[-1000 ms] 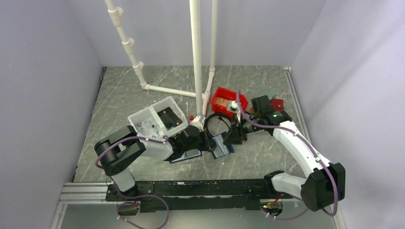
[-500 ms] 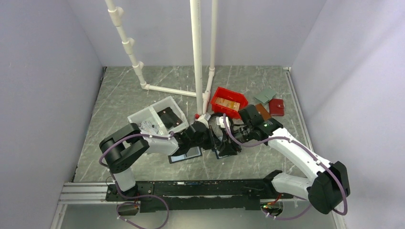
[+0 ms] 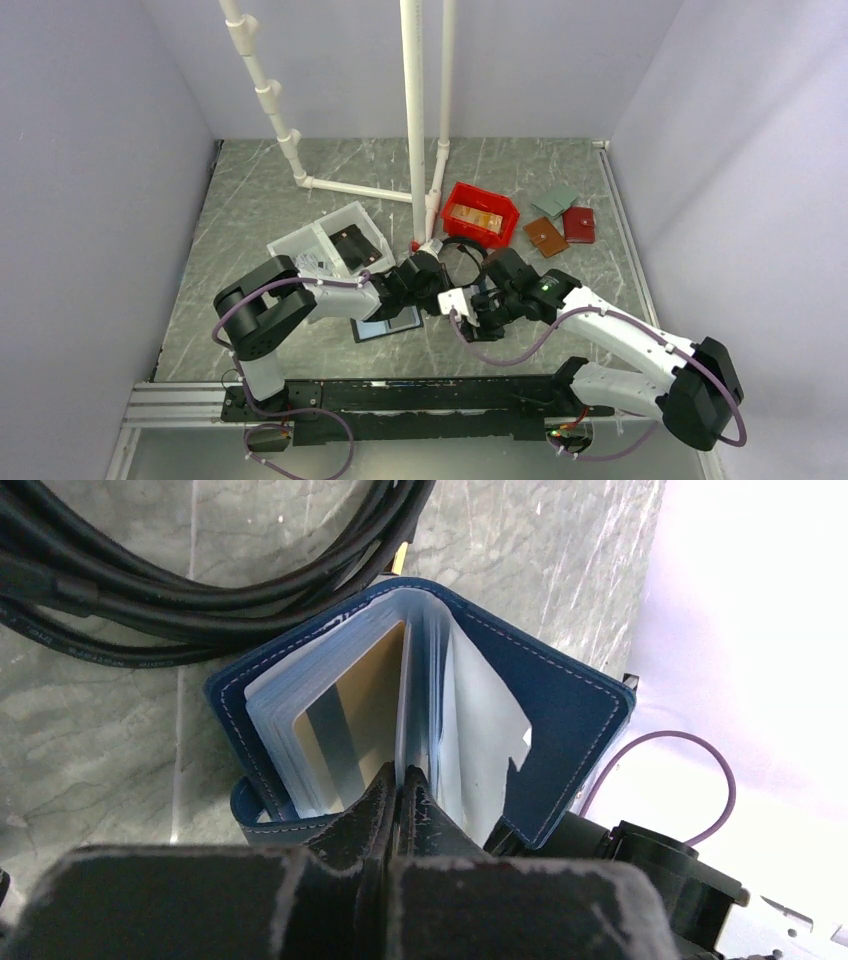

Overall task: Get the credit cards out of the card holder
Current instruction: Open the card holder at the center of the board, then pick up the card holder from the center of the board, then remove the credit card from the card holder.

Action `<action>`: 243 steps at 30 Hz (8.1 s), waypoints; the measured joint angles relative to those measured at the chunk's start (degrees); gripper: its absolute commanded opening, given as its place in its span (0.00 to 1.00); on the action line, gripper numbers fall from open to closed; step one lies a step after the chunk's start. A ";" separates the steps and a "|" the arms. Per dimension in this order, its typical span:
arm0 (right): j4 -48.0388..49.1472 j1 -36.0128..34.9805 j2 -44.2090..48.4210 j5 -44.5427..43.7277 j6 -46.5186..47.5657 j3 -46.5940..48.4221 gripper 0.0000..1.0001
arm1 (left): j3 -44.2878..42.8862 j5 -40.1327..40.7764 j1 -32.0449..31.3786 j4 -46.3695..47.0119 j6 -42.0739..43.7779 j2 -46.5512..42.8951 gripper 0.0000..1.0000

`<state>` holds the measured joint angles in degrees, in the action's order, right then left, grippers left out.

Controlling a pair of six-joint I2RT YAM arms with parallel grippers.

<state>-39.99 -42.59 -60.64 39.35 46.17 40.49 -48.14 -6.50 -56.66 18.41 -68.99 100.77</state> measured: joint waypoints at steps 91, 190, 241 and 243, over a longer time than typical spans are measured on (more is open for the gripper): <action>2.89 6.29 -26.80 -12.00 -19.45 7.45 0.31 | 17.99 -3.52 -0.52 24.61 -1.36 -0.68 0.31; -18.32 25.62 -19.30 28.48 -2.82 14.51 0.00 | 27.76 0.24 -4.66 43.80 29.99 -20.92 0.20; -23.43 24.76 -21.77 29.44 3.65 15.89 0.00 | 31.28 0.83 0.07 9.33 36.72 -58.10 0.77; -23.78 24.76 -22.34 29.09 3.96 16.15 0.00 | 33.00 0.81 0.09 8.83 37.11 -58.66 0.82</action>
<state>-63.77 -17.82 -82.98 68.45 50.13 56.64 -15.14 -5.69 -56.58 27.24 -31.88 42.11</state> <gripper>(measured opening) 0.010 0.770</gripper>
